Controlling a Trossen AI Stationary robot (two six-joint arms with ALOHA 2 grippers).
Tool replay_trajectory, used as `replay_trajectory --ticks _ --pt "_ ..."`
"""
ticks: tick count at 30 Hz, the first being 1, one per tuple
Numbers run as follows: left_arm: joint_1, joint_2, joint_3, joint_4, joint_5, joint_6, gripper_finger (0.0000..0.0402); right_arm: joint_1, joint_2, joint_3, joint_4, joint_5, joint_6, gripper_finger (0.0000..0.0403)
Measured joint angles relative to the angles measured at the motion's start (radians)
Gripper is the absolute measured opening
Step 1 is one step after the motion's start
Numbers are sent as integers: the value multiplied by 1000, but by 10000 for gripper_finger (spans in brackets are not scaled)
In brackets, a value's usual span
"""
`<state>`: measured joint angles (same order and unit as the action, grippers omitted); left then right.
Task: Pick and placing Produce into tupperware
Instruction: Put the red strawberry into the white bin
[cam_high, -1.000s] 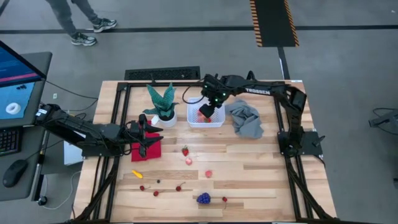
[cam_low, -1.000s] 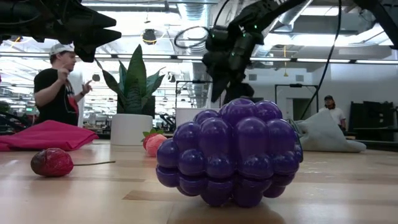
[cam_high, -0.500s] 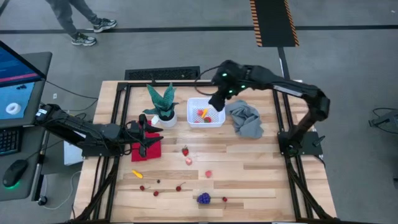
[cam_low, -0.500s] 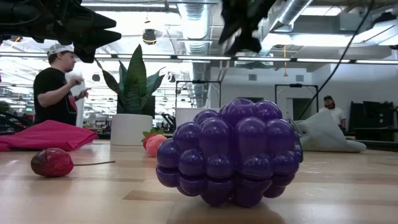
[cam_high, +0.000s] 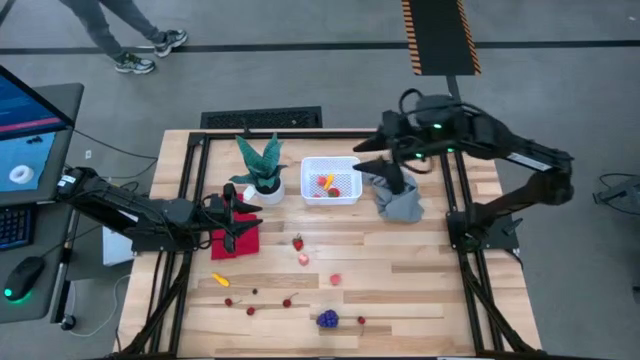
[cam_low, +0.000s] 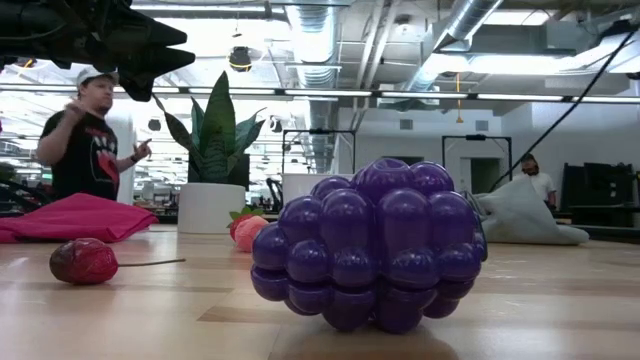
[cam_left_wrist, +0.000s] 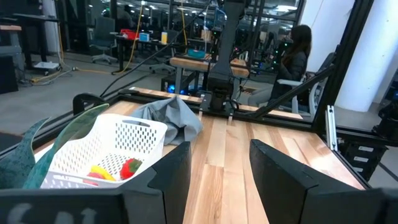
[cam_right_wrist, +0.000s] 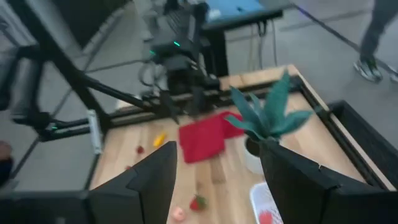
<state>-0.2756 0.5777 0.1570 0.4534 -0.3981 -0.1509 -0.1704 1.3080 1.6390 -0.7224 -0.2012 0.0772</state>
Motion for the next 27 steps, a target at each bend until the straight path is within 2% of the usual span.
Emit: replay_trajectory --ticks 11,15,18,27 --pt "0 0 0 0 0 -2 155 108 -138 0 -7 13 -49 254" --pt "0 0 0 -5 0 -2 155 161 -197 -15 -24 156 -62 254" --pt "0 0 0 -14 0 -2 155 201 -259 -63 -19 225 -63 254" --pt "0 0 0 -11 0 -5 155 312 -452 -295 97 266 -32 254"
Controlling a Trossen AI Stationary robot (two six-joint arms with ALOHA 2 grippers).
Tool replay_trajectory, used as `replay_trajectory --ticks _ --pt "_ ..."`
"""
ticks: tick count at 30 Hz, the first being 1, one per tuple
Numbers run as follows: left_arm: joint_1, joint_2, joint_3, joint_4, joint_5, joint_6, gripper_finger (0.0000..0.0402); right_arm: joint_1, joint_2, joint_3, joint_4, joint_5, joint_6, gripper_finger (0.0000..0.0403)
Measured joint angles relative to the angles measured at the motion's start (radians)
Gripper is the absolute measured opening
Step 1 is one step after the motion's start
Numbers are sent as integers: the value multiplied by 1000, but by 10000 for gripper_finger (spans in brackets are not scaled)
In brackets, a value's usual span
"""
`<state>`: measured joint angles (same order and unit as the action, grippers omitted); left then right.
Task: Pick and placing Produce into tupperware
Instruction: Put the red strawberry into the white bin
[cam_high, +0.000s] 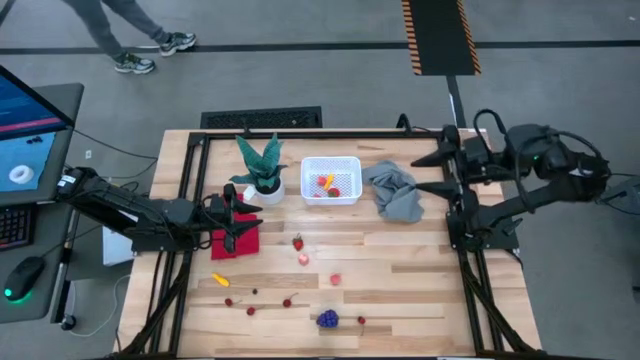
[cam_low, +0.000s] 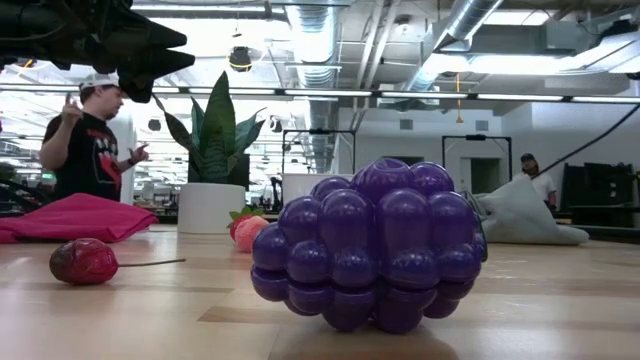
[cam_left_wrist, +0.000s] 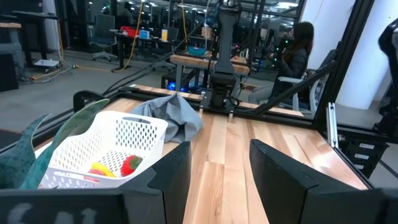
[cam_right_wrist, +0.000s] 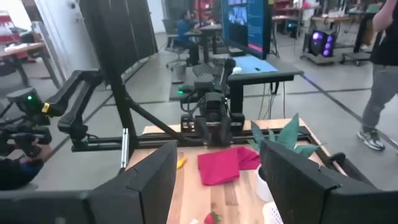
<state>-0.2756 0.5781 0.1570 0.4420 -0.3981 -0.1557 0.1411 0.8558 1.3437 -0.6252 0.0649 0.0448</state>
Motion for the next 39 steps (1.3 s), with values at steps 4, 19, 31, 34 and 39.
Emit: replay_trajectory --ticks 4,19,31,34,39 --pt "0 0 0 3 0 -8 155 42 -75 -113 48 52 7 254" --pt "0 0 0 1 26 -7 155 153 -289 -624 442 134 4 254" --pt "0 0 0 -4 26 3 155 229 -302 -858 710 151 -42 254" --pt "0 0 0 -8 26 3 155 265 -328 -903 733 159 -55 254" --pt "0 0 0 -13 26 3 155 317 -410 -979 739 272 -55 254"
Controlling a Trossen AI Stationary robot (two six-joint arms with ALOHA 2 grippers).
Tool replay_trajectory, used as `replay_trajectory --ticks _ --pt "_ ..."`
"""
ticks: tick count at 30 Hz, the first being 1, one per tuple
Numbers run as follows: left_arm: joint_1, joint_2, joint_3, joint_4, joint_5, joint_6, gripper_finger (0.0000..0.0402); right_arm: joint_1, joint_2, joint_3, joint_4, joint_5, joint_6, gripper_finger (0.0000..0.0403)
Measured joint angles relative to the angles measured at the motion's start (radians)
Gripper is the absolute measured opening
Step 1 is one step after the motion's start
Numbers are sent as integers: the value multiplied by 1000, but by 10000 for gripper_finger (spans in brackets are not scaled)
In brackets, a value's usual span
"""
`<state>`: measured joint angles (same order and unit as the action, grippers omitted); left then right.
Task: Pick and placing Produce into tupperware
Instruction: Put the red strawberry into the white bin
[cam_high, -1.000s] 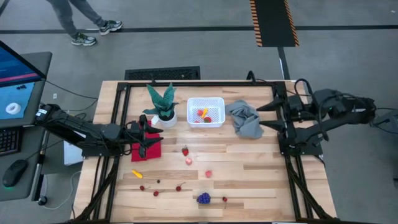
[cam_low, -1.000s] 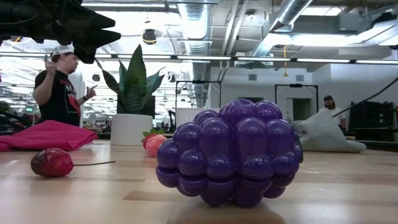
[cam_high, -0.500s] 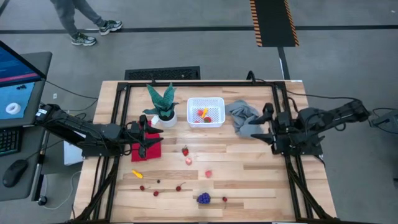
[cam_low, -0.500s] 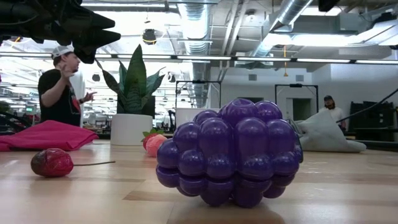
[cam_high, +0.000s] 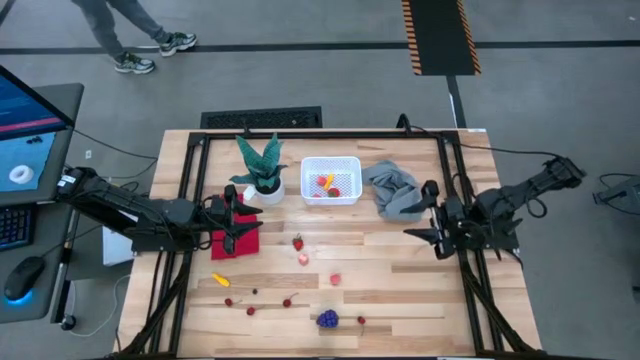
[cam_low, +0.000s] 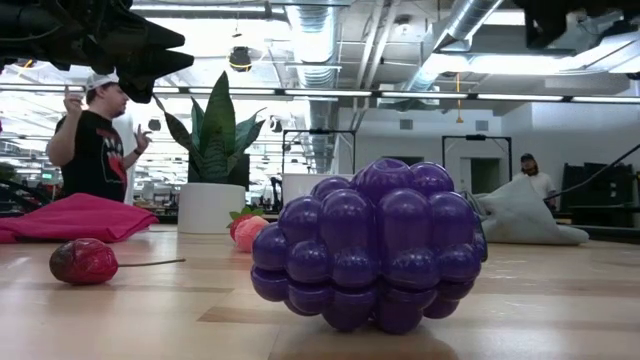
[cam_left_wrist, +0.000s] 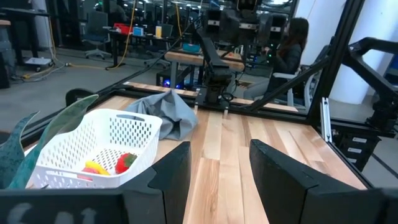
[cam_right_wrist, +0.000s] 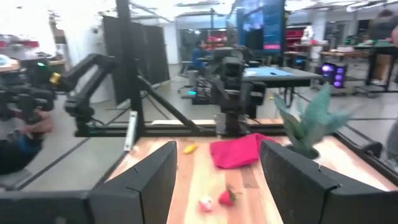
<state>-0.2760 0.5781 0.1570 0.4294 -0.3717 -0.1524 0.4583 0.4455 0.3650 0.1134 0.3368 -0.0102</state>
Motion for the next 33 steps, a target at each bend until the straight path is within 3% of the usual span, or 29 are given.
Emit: replay_trajectory --ticks 18,28,33 --pt "0 0 0 -52 0 -4 155 26 -438 -288 41 26 -140 254" --pt "1 -1 0 32 -7 -46 155 24 -444 -301 122 8 -295 254" --pt "1 0 0 30 -7 -97 155 -4 -444 -301 119 118 -322 254"
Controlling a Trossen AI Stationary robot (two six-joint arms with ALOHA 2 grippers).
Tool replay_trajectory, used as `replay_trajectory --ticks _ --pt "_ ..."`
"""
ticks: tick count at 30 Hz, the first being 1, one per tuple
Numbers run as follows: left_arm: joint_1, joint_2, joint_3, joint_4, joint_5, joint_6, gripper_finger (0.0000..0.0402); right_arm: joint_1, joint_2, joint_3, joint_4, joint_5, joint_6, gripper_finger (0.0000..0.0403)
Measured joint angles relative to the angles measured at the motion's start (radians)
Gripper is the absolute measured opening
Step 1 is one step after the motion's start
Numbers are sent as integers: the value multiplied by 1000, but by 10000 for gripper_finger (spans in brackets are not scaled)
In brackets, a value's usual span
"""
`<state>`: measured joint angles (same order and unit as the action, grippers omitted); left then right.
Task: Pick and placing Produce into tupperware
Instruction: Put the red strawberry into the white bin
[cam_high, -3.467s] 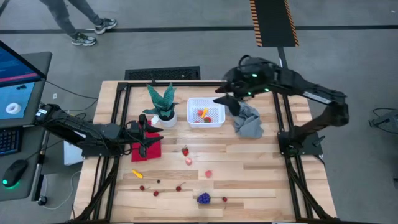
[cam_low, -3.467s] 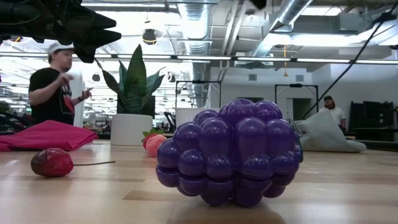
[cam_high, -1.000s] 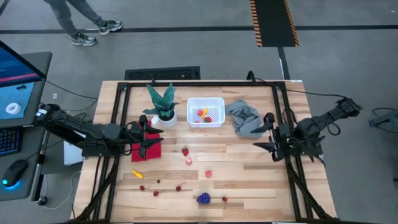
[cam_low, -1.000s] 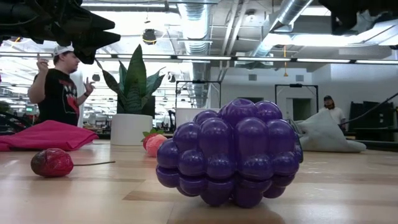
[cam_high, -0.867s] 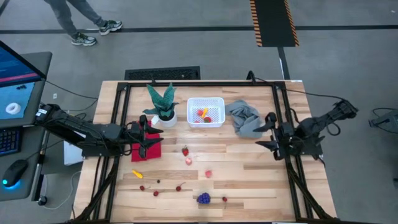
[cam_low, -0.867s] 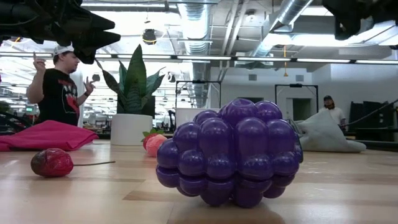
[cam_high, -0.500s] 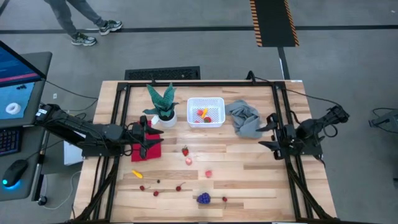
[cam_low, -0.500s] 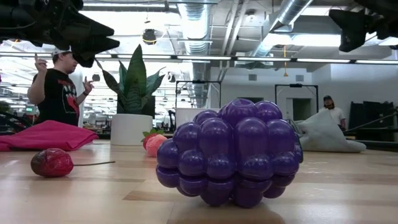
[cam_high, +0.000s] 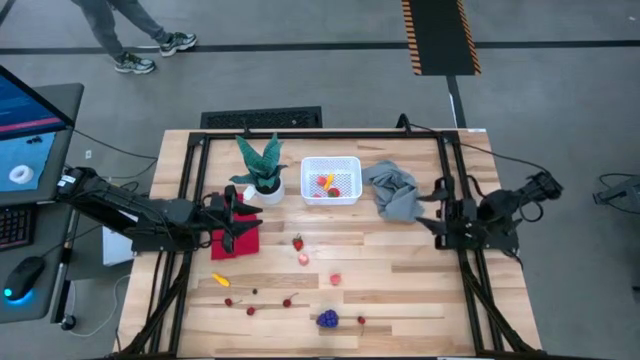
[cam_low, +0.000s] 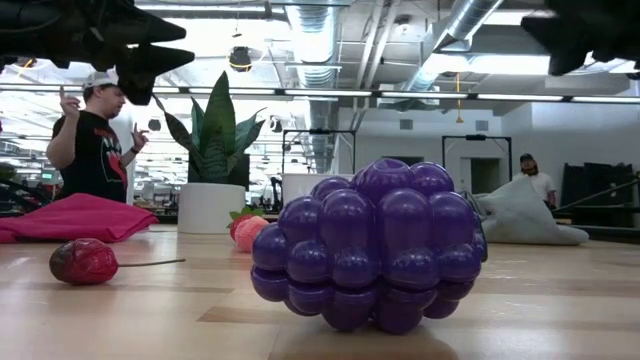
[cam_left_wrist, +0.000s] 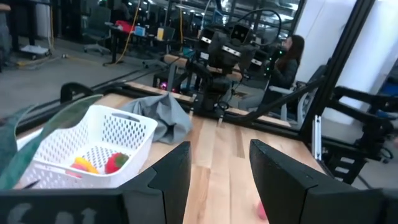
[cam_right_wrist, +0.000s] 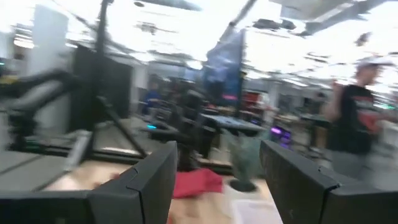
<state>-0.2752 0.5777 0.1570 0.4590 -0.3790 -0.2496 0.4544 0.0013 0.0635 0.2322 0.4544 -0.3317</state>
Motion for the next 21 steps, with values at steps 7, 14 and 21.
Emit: replay_trajectory --ticks 7,14,21 --pt "0 13 0 -24 -28 -46 155 -65 0 0 -101 241 209 254" --pt "0 154 138 -200 -22 -58 156 -105 1 0 -244 242 346 254" --pt "-4 389 342 -424 -7 -33 179 -103 0 0 -246 233 362 254"
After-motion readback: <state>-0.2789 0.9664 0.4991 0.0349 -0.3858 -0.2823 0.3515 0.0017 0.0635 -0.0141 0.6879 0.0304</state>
